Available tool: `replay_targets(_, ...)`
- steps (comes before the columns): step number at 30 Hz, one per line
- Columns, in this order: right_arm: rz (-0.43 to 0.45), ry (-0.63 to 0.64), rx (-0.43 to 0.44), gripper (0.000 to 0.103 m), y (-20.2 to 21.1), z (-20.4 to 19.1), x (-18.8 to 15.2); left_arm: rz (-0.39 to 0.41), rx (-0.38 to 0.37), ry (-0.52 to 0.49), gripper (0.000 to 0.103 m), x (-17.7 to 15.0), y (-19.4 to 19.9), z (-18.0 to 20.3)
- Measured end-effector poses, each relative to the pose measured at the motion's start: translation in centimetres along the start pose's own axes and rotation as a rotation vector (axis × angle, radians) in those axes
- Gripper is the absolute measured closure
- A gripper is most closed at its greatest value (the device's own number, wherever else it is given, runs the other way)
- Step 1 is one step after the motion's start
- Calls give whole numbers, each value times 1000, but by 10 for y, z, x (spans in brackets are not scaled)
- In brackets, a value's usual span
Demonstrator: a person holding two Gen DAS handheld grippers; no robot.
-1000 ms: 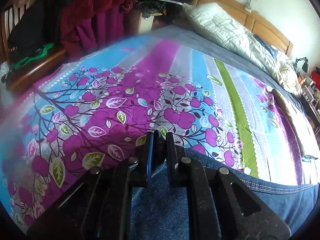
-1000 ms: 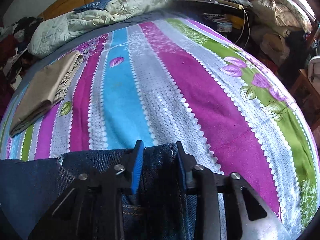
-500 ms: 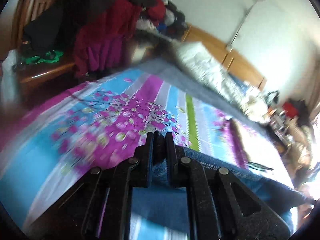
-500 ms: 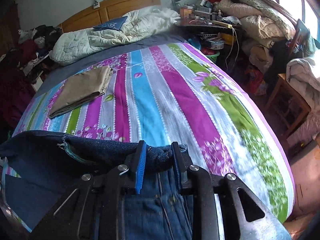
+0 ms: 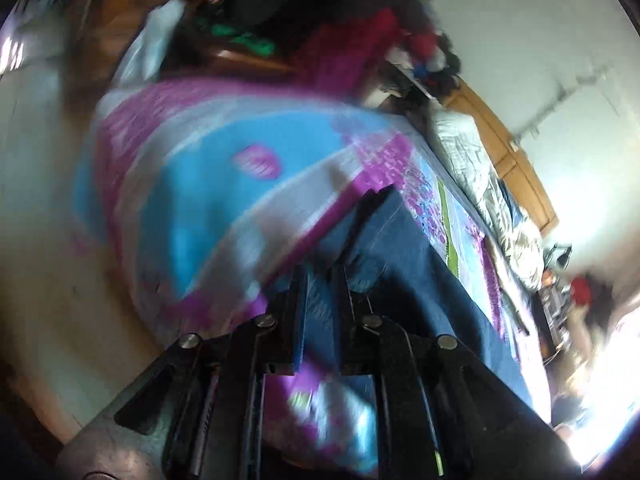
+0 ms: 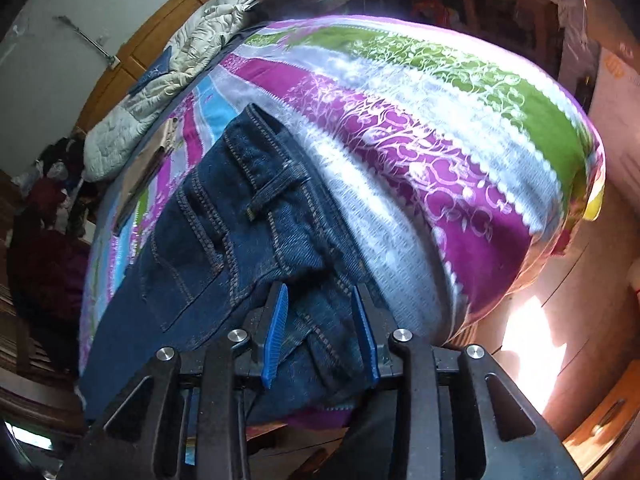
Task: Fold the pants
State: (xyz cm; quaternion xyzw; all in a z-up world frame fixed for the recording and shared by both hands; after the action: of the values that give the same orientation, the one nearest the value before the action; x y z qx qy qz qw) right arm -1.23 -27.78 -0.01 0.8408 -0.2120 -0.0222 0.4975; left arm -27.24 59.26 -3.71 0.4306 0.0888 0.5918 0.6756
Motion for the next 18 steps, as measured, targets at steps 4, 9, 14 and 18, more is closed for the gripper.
replay_targets(4,-20,-42,189,43,-5,-25,-6,-100,-52,0,90,-3,-12,30)
replay_targets(9,-79,-103,296,28,-30,-53,0,-218,-64,102,58,11,-48,55)
replay_targets(14,-121,-149,298,26,-51,-58,2,-250,8,201,58,21,-66,53)
replay_targets(18,-100,-172,345,26,-50,-52,4,-294,68,217,69,24,-74,57)
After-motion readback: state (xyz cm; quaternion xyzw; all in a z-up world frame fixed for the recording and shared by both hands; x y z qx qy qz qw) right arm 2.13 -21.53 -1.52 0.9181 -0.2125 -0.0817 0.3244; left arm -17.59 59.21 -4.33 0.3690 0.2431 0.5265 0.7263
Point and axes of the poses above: each gripper's, at about its wrist camera, not at the fingertips, and y roughly against the way its jaws point, z to its right, x to its top, the point moved 5 cm from there along -y, roughly the way its jaws point, and after that the axes turned 14 degrees about -z, right-handed, at the moved point
